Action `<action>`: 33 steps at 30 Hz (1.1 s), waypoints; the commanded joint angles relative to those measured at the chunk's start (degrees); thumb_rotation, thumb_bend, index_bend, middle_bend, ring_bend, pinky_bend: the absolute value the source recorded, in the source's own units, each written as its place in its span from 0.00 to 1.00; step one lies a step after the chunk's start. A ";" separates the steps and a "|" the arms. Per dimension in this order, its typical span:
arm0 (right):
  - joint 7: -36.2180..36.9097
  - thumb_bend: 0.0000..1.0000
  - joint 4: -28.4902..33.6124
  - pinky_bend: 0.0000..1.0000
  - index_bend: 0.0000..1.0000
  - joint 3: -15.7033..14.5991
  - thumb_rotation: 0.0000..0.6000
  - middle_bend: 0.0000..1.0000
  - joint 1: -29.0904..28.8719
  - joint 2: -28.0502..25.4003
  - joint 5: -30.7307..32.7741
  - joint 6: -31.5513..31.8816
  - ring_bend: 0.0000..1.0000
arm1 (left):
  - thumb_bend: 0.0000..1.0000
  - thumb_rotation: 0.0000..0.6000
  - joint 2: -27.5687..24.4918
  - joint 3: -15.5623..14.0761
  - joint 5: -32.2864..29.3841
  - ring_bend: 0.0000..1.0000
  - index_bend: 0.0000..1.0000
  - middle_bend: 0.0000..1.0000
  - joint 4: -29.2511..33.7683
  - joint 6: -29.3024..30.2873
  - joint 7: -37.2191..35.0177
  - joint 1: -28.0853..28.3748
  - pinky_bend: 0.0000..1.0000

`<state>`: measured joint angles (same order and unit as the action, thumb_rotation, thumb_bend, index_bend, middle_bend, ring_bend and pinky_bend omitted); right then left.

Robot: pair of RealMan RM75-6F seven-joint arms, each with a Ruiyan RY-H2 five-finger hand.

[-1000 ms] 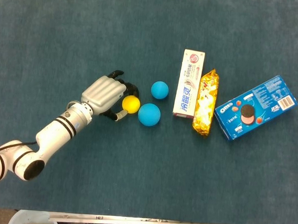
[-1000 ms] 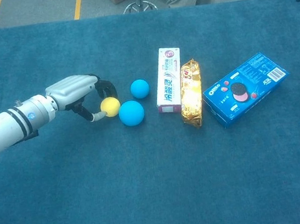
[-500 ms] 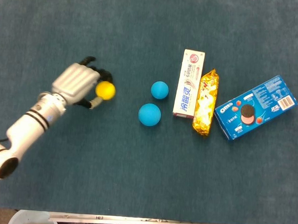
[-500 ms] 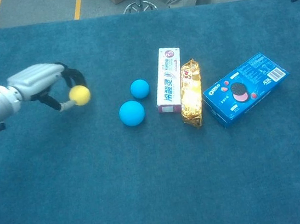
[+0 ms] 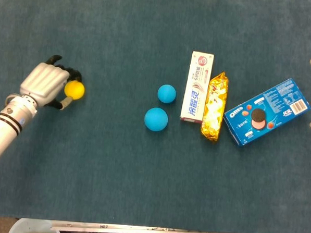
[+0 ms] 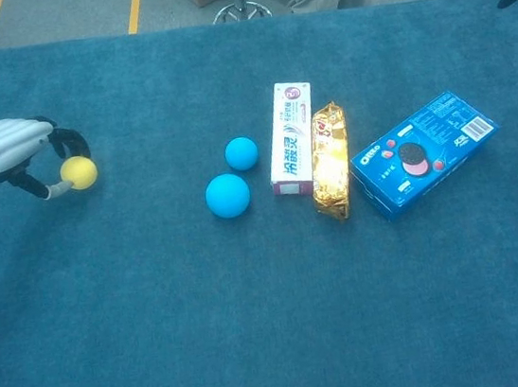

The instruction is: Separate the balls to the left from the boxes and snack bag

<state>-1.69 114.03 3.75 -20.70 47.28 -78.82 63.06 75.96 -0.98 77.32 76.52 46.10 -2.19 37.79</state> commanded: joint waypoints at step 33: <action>3.14 0.00 -1.39 0.27 0.02 0.28 1.00 0.23 -0.20 0.12 -1.03 -1.22 0.14 | 0.37 1.00 -5.99 2.27 1.88 0.16 0.14 0.16 19.40 -0.76 0.43 1.74 0.09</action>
<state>1.44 112.65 4.04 -20.89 47.40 -79.85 61.84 70.08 1.38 78.69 94.96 45.25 -2.27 39.27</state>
